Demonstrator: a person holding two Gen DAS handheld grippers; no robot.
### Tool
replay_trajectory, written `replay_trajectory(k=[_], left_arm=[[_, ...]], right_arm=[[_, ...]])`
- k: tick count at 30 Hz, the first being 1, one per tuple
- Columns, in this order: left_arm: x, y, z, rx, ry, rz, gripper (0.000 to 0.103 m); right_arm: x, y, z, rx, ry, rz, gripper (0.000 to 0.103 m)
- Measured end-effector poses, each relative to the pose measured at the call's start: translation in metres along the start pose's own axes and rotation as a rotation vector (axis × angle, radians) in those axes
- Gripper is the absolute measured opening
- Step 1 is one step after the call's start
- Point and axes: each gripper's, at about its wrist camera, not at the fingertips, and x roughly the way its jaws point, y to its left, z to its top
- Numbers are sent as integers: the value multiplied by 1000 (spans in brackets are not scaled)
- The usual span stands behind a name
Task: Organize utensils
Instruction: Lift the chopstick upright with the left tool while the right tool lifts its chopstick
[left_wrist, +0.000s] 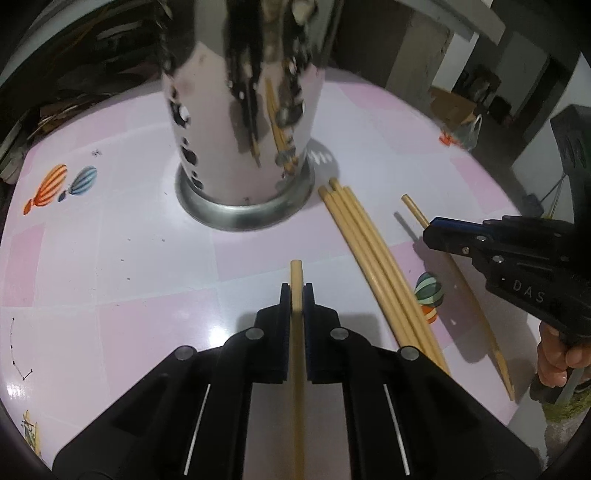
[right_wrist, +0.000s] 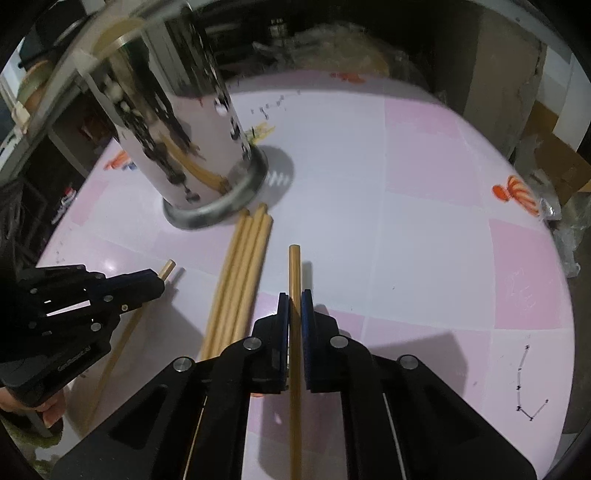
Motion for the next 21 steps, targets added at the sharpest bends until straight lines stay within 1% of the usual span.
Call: replay_trajectory(k=[2,8,15,21], left_arm=[[-10,1,1,-7,-29,-10,5],[-55,5,6,-26,-158,-64,6],[-95,6,13,-43,-266,-124,6],[-129,2,11,-32,-360,-150,6]], right_arm=[[-9,0,1,1,-18,11,7],[-41,-2,10,-1,-89,33,7],[-75,4,13,-22,-155,27,7],[-100,10,15,-45,-206,25,7]])
